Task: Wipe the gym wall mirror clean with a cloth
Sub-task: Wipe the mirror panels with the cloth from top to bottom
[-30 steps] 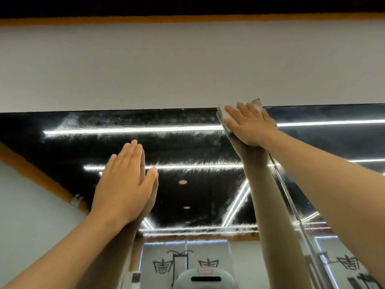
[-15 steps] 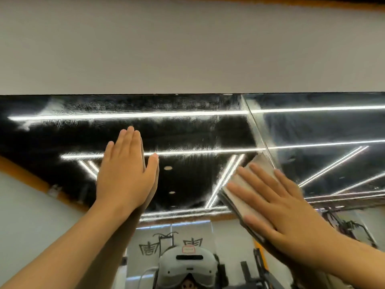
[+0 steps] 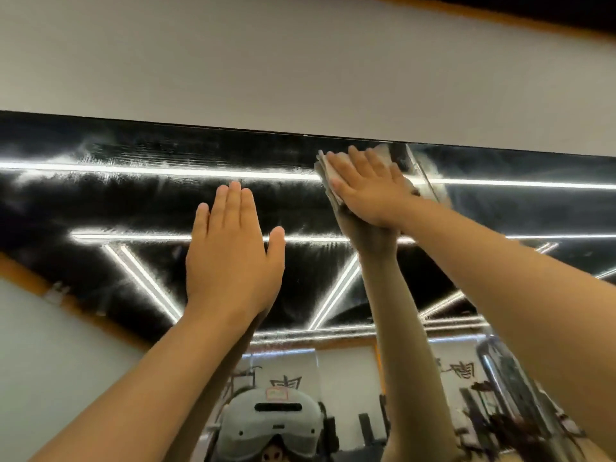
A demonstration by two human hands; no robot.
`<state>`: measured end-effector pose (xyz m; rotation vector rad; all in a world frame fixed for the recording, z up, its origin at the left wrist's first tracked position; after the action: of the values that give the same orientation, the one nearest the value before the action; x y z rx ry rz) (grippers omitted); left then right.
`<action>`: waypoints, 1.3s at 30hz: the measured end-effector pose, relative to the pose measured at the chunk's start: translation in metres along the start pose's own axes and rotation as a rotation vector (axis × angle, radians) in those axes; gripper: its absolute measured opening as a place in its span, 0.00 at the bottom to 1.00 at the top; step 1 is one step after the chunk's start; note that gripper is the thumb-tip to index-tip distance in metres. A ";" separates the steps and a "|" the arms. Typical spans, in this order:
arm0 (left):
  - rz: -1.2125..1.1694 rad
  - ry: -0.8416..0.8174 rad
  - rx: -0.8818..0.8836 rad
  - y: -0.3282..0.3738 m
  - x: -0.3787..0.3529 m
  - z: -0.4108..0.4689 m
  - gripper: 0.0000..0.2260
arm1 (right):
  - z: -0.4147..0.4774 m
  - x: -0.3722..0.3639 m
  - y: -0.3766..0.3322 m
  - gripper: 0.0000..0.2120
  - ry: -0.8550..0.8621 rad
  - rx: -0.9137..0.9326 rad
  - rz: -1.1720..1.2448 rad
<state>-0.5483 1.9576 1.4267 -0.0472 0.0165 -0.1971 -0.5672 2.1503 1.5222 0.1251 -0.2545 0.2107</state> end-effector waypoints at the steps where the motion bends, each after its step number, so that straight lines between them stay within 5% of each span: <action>1: -0.035 0.025 -0.006 0.001 0.003 -0.001 0.32 | -0.009 -0.004 -0.019 0.25 0.001 0.083 -0.006; 6: -0.142 0.212 0.051 0.014 0.031 -0.011 0.25 | -0.088 -0.025 -0.059 0.24 0.033 0.434 0.000; 11: -0.165 0.136 0.125 0.072 0.025 -0.009 0.23 | -0.126 -0.033 -0.011 0.28 0.002 0.568 -0.036; 18: -0.104 0.040 0.018 0.152 -0.015 -0.006 0.24 | -0.113 -0.011 0.094 0.36 0.030 0.445 -0.015; 24: -0.093 0.085 -0.016 0.190 -0.031 0.025 0.24 | -0.074 0.001 0.107 0.25 0.067 0.324 0.063; 39: 0.043 0.042 -0.152 0.197 -0.051 0.025 0.30 | 0.040 0.030 0.114 0.26 0.143 0.074 0.028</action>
<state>-0.5589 2.1620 1.4422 -0.1938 0.0740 -0.1538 -0.5740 2.2611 1.5794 0.1788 -0.1065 0.2558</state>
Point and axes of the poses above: each hand's wrist, its own z-axis towards the middle knuckle, its own x-axis out of the back of the hand, y = z × x, the point moved 7 cm from there along z, towards the middle knuckle, and after that the axes turned 1 degree about -y, right-handed, at the moved point
